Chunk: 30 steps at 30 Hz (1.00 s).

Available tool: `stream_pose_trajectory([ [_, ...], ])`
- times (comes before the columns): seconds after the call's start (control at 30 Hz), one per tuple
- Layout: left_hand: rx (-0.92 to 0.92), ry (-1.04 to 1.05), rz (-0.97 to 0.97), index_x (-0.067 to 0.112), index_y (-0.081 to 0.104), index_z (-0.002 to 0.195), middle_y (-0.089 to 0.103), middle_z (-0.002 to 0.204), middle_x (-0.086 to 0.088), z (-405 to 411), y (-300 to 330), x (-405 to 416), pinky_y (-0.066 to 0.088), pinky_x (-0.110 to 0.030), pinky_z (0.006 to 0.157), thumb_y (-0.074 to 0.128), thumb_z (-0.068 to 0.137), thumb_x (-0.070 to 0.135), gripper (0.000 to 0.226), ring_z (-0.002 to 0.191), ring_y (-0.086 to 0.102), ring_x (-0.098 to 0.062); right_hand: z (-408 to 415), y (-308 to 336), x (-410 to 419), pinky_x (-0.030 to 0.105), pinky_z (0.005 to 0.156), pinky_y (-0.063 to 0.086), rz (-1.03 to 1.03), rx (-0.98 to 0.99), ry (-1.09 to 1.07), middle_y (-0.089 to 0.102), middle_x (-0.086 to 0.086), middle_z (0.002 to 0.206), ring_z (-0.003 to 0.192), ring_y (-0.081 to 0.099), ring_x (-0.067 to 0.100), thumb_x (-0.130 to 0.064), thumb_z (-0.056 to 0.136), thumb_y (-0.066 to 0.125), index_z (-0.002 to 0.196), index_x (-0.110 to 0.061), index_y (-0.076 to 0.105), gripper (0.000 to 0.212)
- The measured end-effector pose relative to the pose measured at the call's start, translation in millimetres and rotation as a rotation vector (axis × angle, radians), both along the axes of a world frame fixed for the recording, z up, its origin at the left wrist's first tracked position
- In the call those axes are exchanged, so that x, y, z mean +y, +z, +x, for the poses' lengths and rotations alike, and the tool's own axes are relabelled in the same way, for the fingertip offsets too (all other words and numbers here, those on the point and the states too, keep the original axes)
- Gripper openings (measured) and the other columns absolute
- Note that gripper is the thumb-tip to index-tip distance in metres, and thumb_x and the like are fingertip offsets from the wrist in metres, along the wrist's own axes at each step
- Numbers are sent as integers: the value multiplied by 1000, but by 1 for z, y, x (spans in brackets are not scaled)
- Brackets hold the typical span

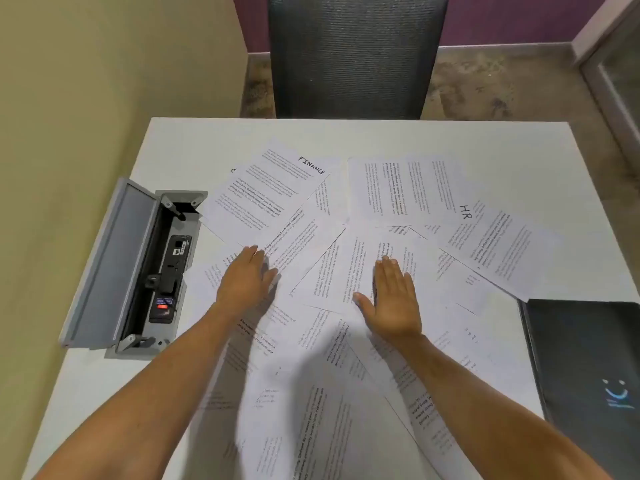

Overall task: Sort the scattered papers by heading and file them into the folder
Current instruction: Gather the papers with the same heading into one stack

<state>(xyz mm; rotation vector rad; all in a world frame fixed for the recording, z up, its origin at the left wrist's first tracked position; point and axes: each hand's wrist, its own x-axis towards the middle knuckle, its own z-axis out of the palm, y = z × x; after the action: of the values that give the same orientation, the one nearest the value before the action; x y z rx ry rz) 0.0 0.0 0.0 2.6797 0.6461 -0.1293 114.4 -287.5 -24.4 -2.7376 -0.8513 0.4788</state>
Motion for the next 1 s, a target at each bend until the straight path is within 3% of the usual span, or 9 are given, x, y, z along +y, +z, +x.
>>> stream_pose_trajectory([
  [0.1,21,47,-24,-3,58,114,55,123,-19,7,-13,16,44,-43,96,65,92,26,38,116,52,-34,8,-11,7,48,123,11,33,-50,-38,20,10,163,152,13,23,-64,91,44,154,-6,25,88],
  [0.17,26,35,-4,-1,58,105,56,114,-15,13,-18,24,48,-41,89,64,91,23,28,105,54,-30,10,-18,10,53,120,19,-64,-42,-15,27,13,160,150,21,28,-68,86,52,153,-5,28,95],
  [0.3,14,35,58,5,54,86,51,92,-9,30,-26,40,43,-34,67,64,88,9,11,83,50,-23,14,-27,13,51,122,4,-188,20,-4,10,8,165,153,4,26,-75,87,40,157,-9,13,99],
  [0.47,60,77,61,7,52,78,54,84,-9,46,-34,48,35,-33,61,54,84,-2,11,77,50,-24,12,-28,10,49,122,-8,-195,68,-8,-8,5,166,152,-12,22,-75,90,28,157,-12,-4,97],
  [0.7,126,75,121,2,55,93,56,89,-14,53,-35,46,36,-37,60,47,92,7,9,71,48,-26,13,-23,11,48,122,-11,-183,120,-13,-17,3,164,149,-21,18,-74,90,27,155,-13,-12,98],
  [0.9,154,39,187,2,52,106,58,92,-16,53,-35,47,37,-37,54,47,96,12,15,67,57,-34,13,-26,11,47,120,-13,-166,107,-2,-13,2,165,151,-16,21,-82,78,7,156,-13,-7,106],
  [1.0,131,27,200,2,52,109,59,88,-17,53,-34,51,37,-35,50,50,96,12,16,62,57,-35,13,-26,11,48,121,-12,-161,112,-10,-14,2,165,151,-17,21,-80,83,16,156,-13,-8,102],
])
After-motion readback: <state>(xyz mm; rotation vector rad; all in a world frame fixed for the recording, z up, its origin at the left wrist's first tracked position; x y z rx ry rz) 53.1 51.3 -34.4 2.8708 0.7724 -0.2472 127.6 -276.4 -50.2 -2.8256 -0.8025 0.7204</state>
